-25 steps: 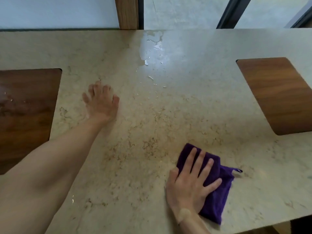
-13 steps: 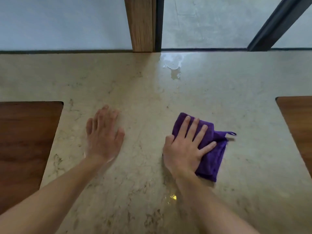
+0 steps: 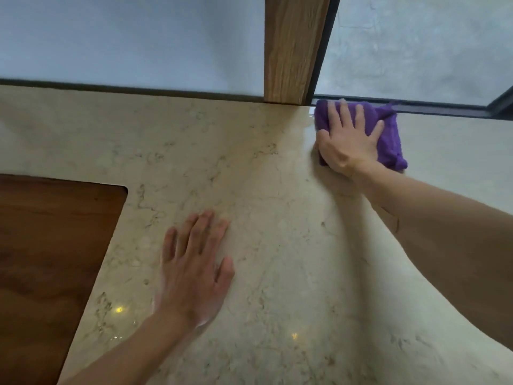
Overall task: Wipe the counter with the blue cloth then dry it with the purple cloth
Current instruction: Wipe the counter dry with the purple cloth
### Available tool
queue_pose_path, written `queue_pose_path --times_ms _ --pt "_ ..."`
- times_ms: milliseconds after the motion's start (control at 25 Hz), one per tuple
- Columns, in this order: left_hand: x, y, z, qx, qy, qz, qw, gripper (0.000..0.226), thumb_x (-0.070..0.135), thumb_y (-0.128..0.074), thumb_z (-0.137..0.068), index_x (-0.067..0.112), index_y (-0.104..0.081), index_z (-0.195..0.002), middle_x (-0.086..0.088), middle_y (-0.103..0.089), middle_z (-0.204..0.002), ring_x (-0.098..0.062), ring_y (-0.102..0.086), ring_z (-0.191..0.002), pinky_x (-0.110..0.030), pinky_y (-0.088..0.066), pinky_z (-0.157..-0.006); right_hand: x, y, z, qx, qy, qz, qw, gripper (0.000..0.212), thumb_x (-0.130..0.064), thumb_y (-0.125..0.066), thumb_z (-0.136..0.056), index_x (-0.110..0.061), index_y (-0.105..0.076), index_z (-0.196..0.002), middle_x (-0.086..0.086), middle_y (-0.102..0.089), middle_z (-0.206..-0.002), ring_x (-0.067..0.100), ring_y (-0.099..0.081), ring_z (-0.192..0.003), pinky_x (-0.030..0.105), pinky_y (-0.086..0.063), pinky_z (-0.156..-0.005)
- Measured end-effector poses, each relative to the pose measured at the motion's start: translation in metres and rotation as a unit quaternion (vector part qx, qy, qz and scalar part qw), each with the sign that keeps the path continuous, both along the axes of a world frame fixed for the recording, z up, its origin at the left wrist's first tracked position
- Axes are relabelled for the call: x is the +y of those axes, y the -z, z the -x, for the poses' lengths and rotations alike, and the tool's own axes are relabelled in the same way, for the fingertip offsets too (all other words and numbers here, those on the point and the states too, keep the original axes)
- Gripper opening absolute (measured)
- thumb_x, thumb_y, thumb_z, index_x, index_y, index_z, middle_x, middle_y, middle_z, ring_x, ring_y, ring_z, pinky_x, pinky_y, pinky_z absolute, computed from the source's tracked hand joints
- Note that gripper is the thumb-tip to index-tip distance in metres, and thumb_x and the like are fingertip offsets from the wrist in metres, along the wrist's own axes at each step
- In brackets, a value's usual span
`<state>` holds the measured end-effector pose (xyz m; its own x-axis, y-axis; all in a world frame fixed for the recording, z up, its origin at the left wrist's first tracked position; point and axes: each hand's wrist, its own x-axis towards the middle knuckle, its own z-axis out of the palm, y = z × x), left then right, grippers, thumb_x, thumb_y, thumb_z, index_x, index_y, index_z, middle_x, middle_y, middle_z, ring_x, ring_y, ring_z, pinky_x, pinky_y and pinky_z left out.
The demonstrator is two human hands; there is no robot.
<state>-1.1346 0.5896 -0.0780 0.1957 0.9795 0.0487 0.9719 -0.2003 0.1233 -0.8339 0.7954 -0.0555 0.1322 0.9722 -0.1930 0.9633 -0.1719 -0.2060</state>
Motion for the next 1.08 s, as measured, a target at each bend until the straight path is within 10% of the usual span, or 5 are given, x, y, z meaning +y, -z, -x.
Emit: queue_pose_path --times_ms 400,1080 --pt "0.003 -0.003 0.000 -0.008 -0.012 0.024 1.000 0.065 0.049 -0.028 -0.089 0.025 -0.033 -0.149 -0.004 -0.027 -0.160 -0.025 -0.020 -0.148 -0.051 -0.012 -0.121 -0.102 -0.004 0.020 -0.040 -0.242 -0.007 0.969 0.064 -0.051 -0.010 -0.096 -0.043 0.004 -0.157 -0.016 0.006 -0.167 0.018 0.010 -0.154 0.059 0.010 -0.121" --pt "-0.099 -0.025 0.068 -0.142 0.018 -0.005 0.990 0.060 0.046 -0.038 -0.099 0.023 -0.025 -0.152 -0.008 -0.014 -0.164 -0.032 -0.005 -0.151 -0.054 -0.001 -0.122 -0.576 0.001 0.103 -0.046 -0.139 -0.006 0.989 0.072 -0.043 -0.029 -0.092 -0.043 0.000 -0.158 -0.020 0.005 -0.166 0.015 0.012 -0.154 0.056 0.009 -0.120"
